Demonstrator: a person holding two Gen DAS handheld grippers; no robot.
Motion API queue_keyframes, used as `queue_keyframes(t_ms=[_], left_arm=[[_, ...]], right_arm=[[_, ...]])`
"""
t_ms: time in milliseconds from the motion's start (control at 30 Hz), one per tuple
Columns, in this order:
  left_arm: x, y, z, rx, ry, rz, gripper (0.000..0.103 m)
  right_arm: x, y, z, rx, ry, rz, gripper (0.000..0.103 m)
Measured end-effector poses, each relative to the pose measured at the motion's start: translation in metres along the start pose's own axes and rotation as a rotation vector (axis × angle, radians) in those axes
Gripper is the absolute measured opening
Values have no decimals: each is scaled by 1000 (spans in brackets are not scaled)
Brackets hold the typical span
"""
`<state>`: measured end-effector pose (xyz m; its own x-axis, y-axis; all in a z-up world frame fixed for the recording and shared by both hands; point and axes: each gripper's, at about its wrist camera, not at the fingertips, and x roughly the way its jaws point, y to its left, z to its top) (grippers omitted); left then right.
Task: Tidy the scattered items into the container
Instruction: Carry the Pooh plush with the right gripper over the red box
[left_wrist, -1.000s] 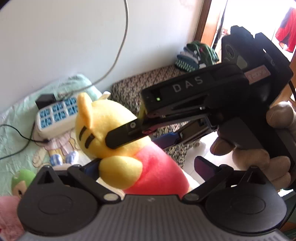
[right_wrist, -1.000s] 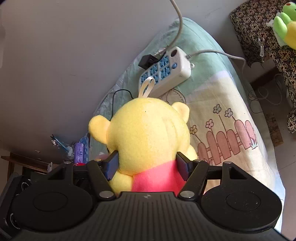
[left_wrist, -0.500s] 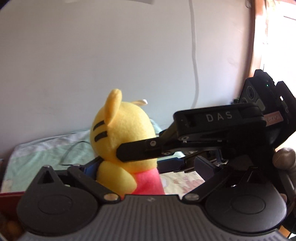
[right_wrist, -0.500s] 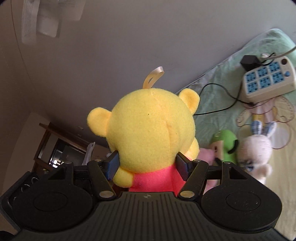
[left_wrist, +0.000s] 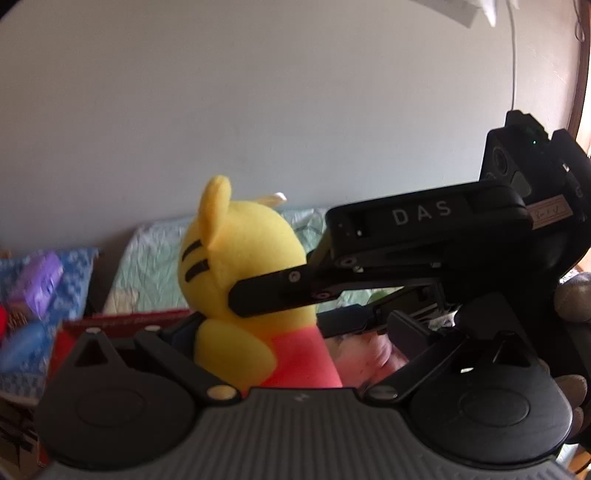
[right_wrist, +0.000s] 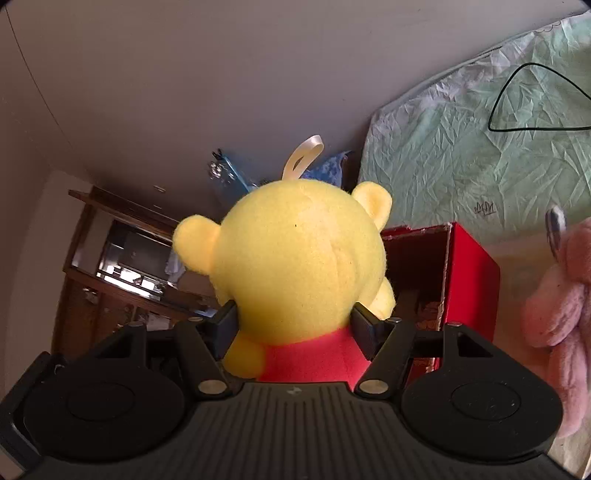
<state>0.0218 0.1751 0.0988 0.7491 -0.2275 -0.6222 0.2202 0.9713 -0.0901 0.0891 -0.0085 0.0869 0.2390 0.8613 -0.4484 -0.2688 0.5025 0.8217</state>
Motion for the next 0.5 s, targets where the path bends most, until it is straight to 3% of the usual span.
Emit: queue_keyframes(t_ms=[167,367,500], left_arm=[[10,41,-19,-11,93,-96,97],[34,57,-49,76,184,-176,95],[52,70,-56,77,238,-213,93]], right_arm=[[37,6,-9,20,59,-160,67],[65,-2,-15,63,106,-349,67],[82,-15,-17,107,118,-430,70]])
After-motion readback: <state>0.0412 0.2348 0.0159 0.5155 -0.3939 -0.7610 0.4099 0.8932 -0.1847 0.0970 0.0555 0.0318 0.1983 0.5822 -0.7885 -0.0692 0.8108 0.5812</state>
